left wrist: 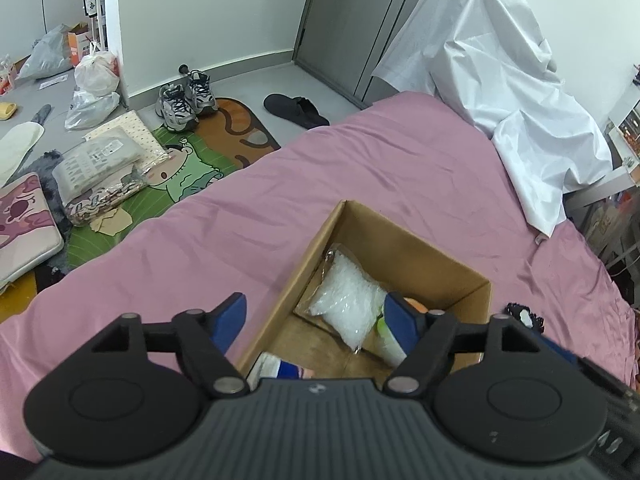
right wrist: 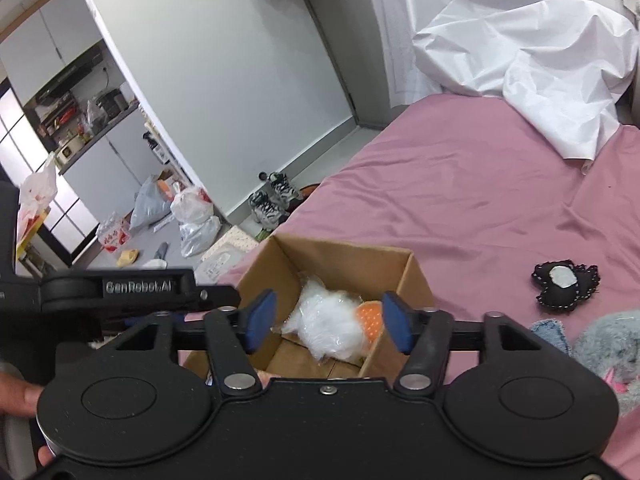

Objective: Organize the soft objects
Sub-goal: 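Open the right gripper to drop the white cloth bundle into the box, then move both grippers toward the grey plush with pink ears, then close both grippers on the grey plush and lift it, then carry the grey plush with both grippers over the box, then open both grippers to release the grey plush into the box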

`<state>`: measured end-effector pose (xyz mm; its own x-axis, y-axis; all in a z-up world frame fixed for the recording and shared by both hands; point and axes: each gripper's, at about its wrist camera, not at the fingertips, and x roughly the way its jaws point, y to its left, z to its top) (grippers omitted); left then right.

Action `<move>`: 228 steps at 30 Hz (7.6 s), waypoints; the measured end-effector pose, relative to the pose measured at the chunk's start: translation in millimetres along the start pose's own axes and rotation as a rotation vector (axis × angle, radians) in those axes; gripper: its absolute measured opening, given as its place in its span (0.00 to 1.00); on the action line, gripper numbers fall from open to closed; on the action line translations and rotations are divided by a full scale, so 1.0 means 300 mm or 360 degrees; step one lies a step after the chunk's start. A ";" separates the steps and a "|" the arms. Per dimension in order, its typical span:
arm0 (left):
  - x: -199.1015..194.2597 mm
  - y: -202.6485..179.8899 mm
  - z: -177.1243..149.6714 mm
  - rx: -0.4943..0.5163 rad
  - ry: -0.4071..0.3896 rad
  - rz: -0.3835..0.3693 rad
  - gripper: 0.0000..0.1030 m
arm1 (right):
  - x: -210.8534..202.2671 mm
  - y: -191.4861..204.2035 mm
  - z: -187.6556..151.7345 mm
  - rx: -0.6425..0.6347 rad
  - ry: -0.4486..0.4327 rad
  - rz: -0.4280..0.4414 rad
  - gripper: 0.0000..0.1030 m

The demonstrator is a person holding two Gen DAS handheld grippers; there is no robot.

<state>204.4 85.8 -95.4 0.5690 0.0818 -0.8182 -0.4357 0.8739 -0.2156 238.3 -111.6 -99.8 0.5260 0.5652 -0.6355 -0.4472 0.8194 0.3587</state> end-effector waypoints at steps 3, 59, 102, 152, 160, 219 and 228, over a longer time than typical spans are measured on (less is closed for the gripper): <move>-0.020 -0.012 -0.005 0.0042 -0.0012 0.0005 0.76 | -0.026 -0.014 0.011 0.0038 -0.0023 -0.0027 0.68; -0.266 -0.497 -0.194 0.0401 -0.0140 -0.0093 1.00 | -0.472 -0.473 0.030 0.0410 -0.0164 -0.0219 0.95; 0.138 -0.750 -0.254 0.0542 0.0145 -0.0280 0.48 | -0.188 -0.671 -0.109 0.0787 0.0161 -0.0363 0.07; 0.043 -0.717 -0.128 0.0322 0.0122 -0.0471 0.17 | -0.273 -0.604 -0.005 0.0763 -0.0104 -0.0084 0.08; -0.056 -0.637 -0.092 0.0279 0.0032 -0.0442 0.16 | -0.293 -0.506 0.024 0.0658 -0.0165 0.0000 0.08; -0.035 -0.039 -0.020 -0.0089 0.0065 -0.0281 0.14 | -0.025 -0.033 -0.056 0.0191 0.0151 0.0164 0.14; -0.071 -0.049 0.018 -0.0032 0.0009 -0.0201 0.36 | -0.063 -0.058 -0.021 0.0227 0.0114 0.0122 0.34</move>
<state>202.4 73.7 -71.8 0.6164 -0.0310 -0.7868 -0.3747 0.8673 -0.3277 231.6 -137.1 -98.5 0.4392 0.6224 -0.6479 -0.3741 0.7823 0.4980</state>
